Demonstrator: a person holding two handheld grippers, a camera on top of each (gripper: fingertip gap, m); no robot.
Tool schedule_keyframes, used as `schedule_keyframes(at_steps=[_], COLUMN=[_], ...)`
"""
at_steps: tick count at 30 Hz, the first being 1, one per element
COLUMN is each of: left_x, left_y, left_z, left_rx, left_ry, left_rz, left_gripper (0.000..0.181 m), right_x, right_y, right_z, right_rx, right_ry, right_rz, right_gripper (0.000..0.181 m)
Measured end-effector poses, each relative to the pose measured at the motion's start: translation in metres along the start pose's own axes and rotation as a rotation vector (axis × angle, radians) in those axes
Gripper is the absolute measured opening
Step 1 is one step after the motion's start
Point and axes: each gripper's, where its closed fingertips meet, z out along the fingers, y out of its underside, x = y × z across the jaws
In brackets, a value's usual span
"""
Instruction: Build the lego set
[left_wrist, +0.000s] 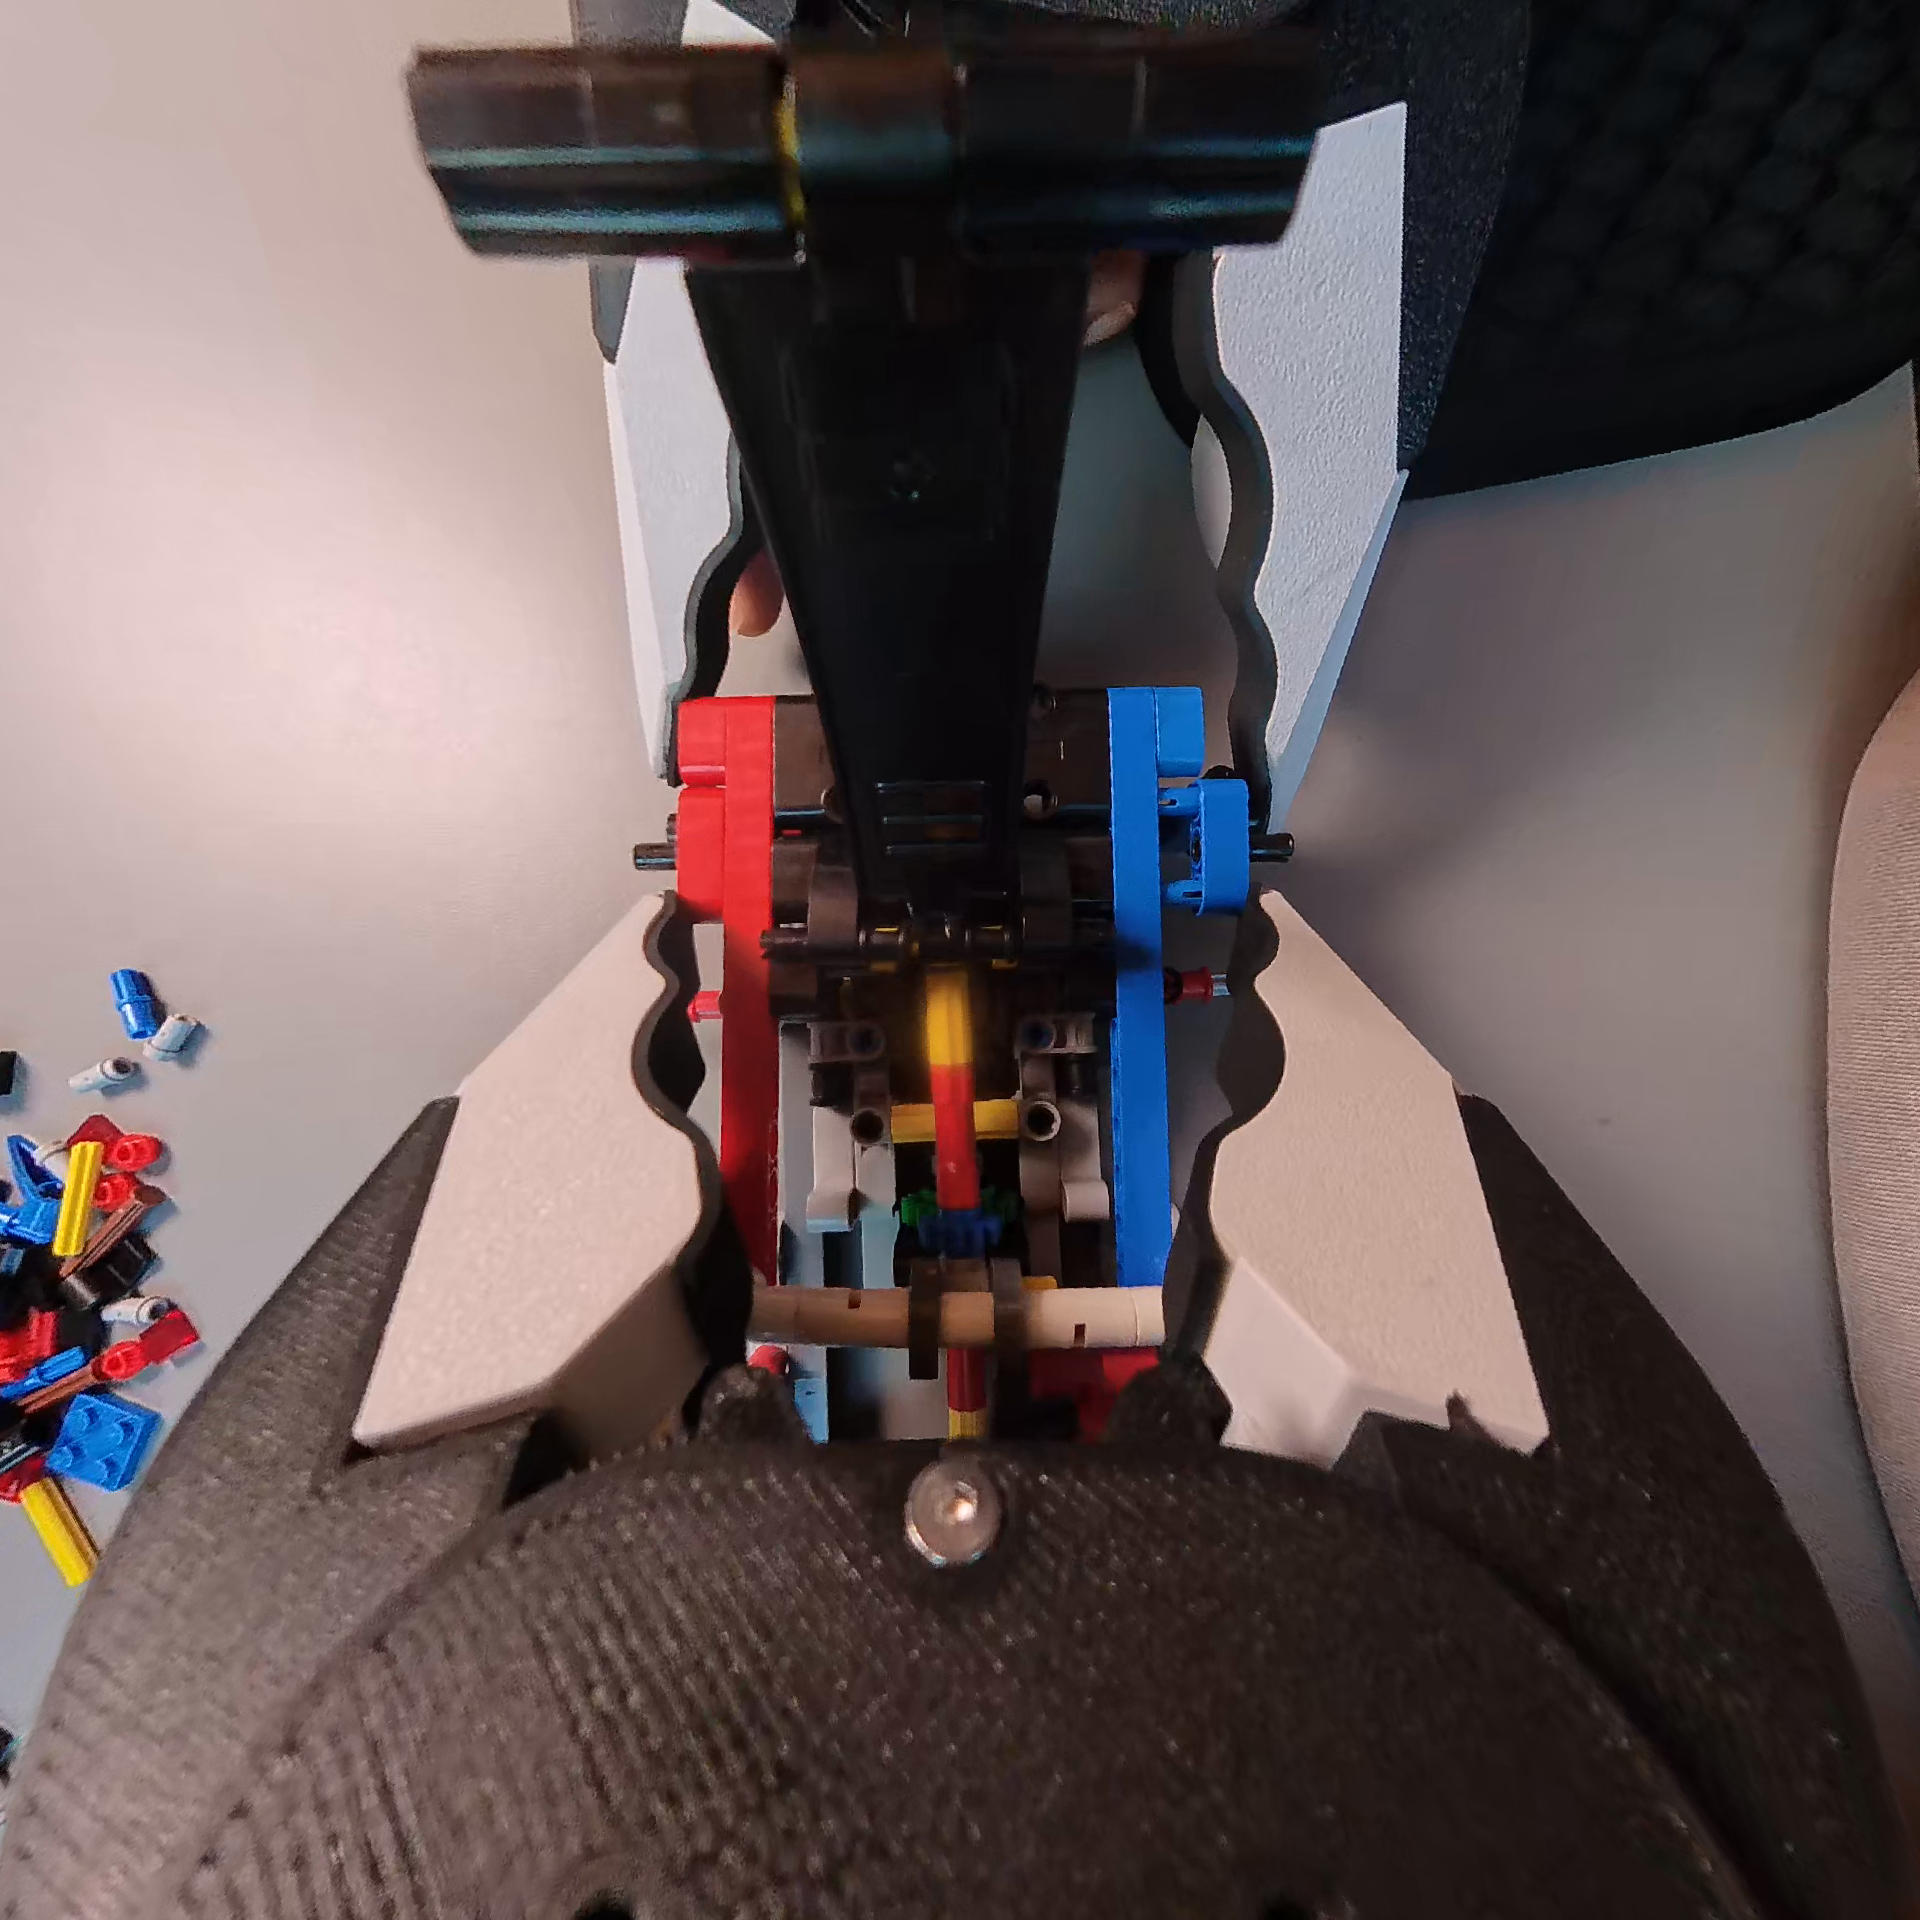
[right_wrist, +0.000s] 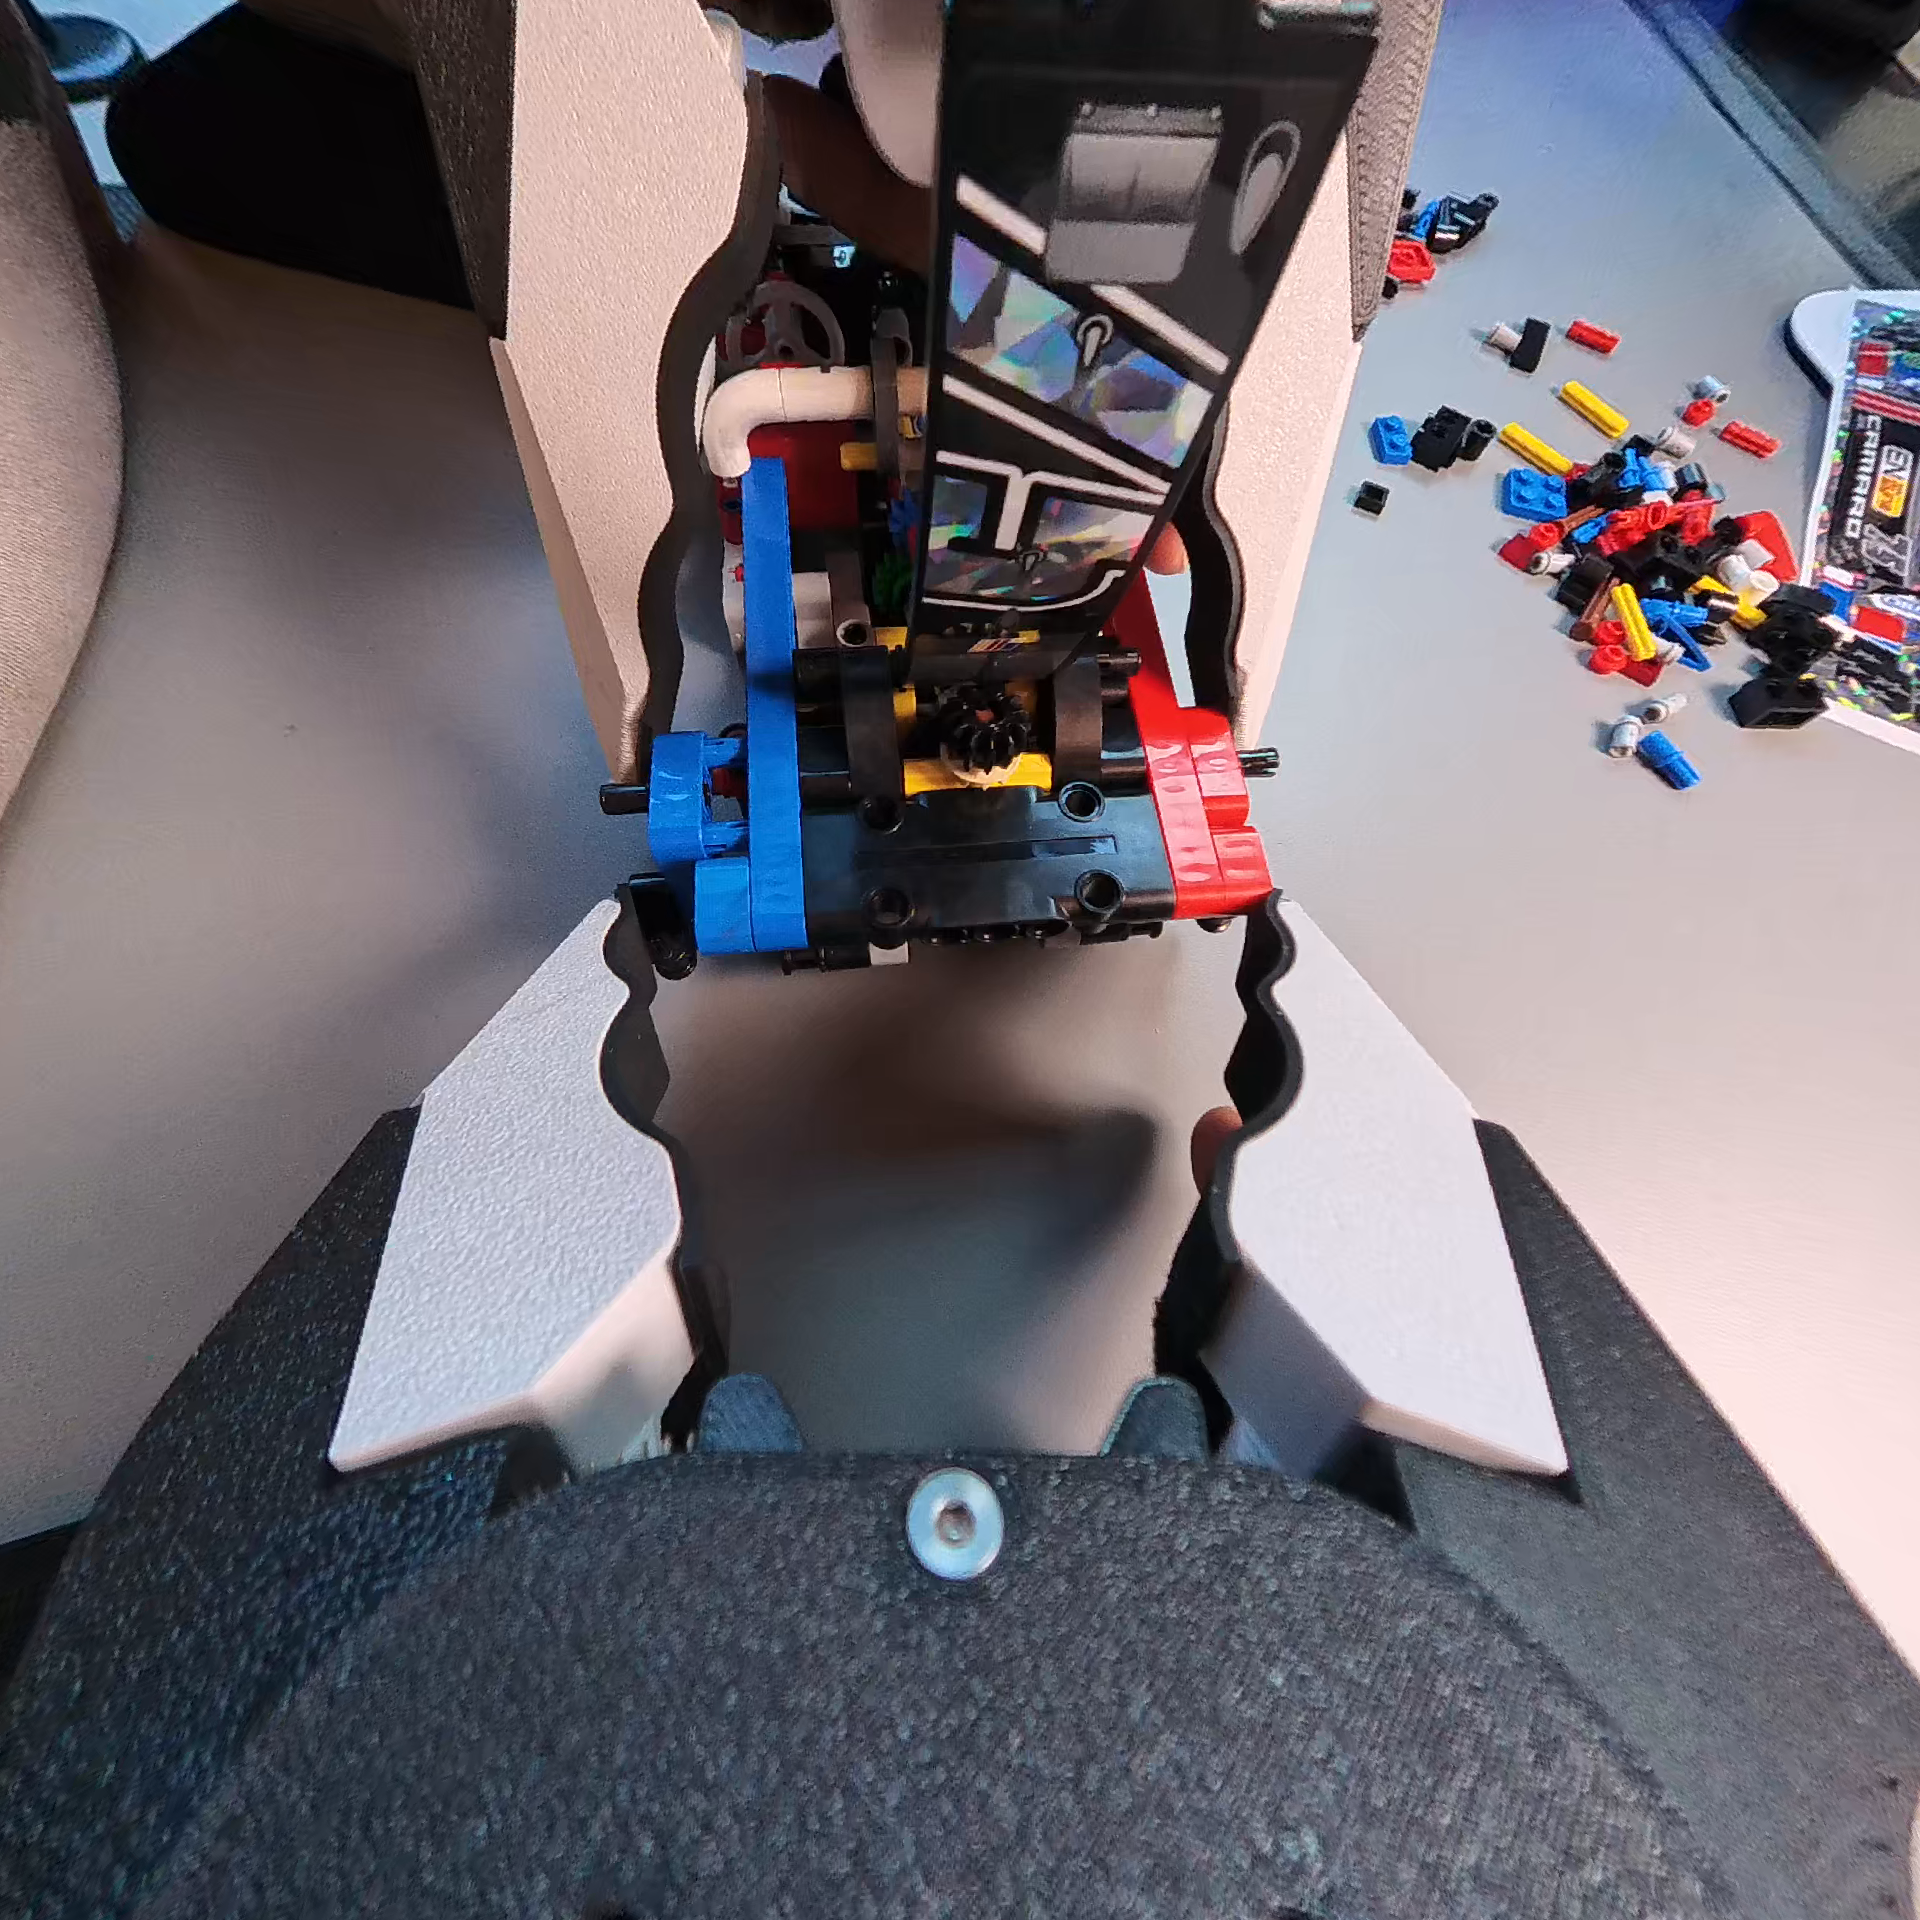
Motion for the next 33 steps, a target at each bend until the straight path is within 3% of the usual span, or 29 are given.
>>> schedule_keyframes(at_steps=[9,11,14,18,20,23,33], left_x=[0.003,0.004,0.003,0.003,0.003,0.003,0.0], left_y=[-0.001,-0.002,-0.001,-0.001,-0.001,-0.001,0.002], left_z=[0.001,0.001,0.001,0.001,0.001,0.001,-0.001], left_rx=[0.02,0.018,0.025,0.025,0.025,0.025,0.02], left_ry=[0.003,0.0,0.001,0.001,0.001,0.001,-0.04], left_rz=[0.002,0.01,0.006,0.012,0.013,0.014,0.06], left_gripper=[0.103,0.103,0.103,0.103,0.103,0.103,0.1], right_x=[-0.002,-0.004,-0.009,-0.028,-0.026,-0.032,-0.031], right_y=[0.001,-0.013,-0.032,-0.031,-0.031,-0.03,-0.027], right_z=[-0.005,-0.023,-0.048,-0.034,-0.026,-0.018,-0.014], right_rx=[-0.065,-0.004,0.058,-0.061,-0.084,-0.105,-0.204], right_ry=[0.037,0.059,0.107,0.134,0.163,0.094,0.006], right_rz=[0.002,0.038,0.061,-0.031,-0.08,-0.062,-0.017], right_gripper=[0.112,0.099,0.062,0.054,0.039,0.026,0.03])
